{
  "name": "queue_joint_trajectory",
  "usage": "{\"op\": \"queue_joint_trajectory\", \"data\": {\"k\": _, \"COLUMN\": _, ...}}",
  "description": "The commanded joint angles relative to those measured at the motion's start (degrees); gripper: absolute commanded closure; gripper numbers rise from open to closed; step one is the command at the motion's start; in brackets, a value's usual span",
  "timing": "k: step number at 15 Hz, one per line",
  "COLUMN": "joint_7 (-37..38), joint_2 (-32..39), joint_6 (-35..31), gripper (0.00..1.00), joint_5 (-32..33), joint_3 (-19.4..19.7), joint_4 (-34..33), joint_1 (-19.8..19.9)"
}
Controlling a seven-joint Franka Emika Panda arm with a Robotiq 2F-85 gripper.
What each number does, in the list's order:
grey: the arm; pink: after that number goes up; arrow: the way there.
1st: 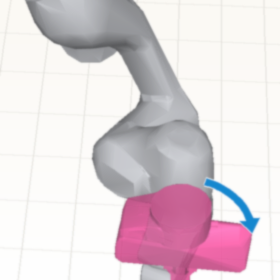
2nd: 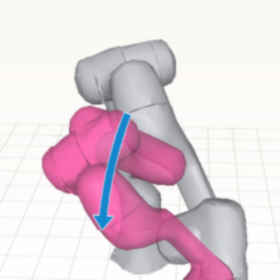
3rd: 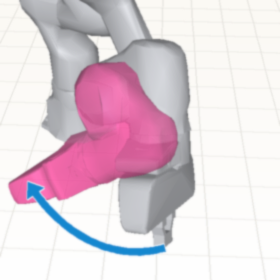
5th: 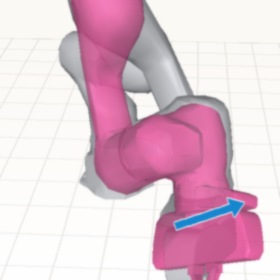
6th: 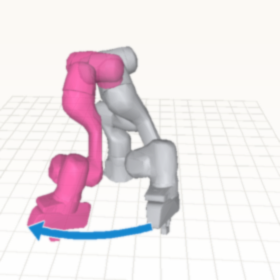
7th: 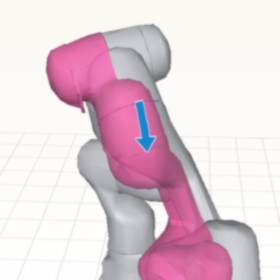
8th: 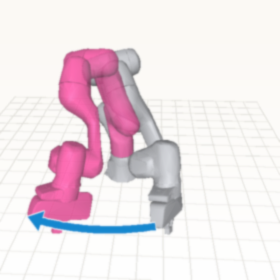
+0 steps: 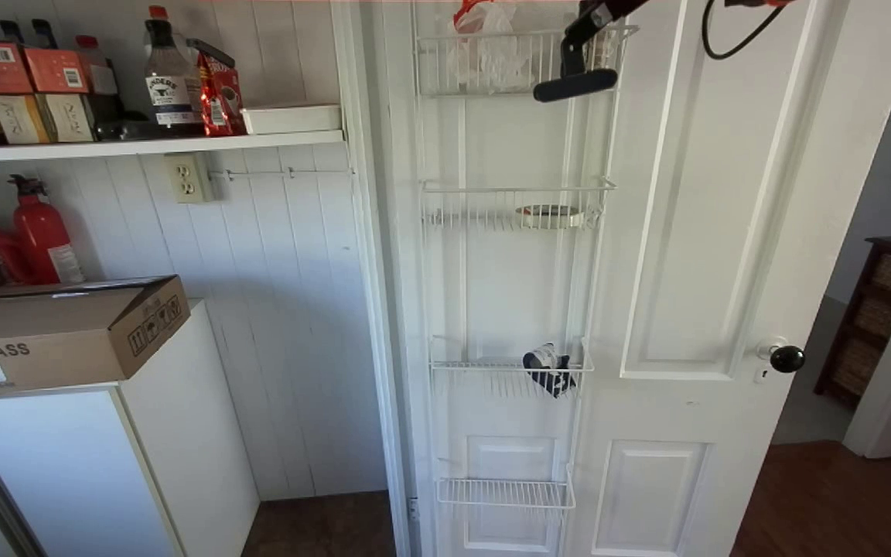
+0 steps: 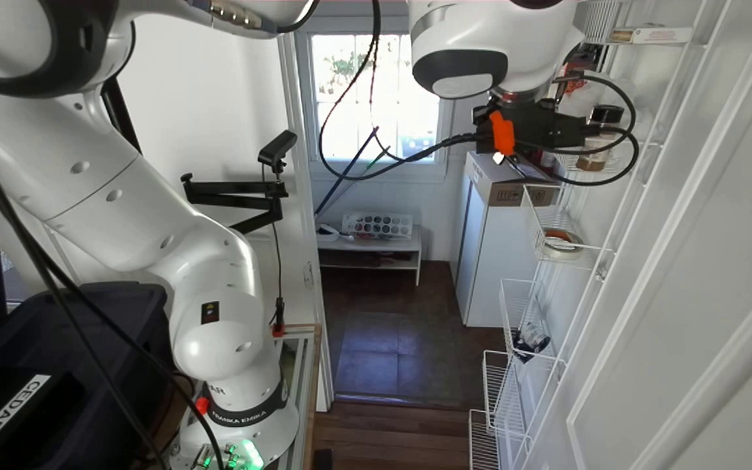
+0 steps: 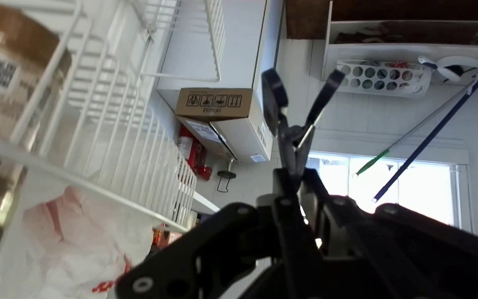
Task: Place the clip on the middle shelf
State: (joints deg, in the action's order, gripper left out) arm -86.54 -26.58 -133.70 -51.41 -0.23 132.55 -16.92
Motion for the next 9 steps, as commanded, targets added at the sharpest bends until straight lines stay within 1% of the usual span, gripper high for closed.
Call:
{"op": "queue_joint_trajectory", "data": {"k": 1, "joint_7": -1.25, "joint_2": -1.90, "joint_6": -1.57, "gripper": 0.97, "joint_5": -2.49, "joint_3": -0.44, "joint_4": 4.46, "joint_1": 1.48}}
{"op": "queue_joint_trajectory", "data": {"k": 4, "joint_7": -3.52, "joint_2": -1.44, "joint_6": -4.33, "gripper": 0.97, "joint_5": -4.90, "joint_3": 0.14, "joint_4": 6.53, "joint_1": 1.60}}
{"op": "queue_joint_trajectory", "data": {"k": 9, "joint_7": -10.05, "joint_2": 1.05, "joint_6": -8.15, "gripper": 0.97, "joint_5": -12.19, "joint_3": 0.72, "joint_4": 7.37, "joint_1": 1.38}}
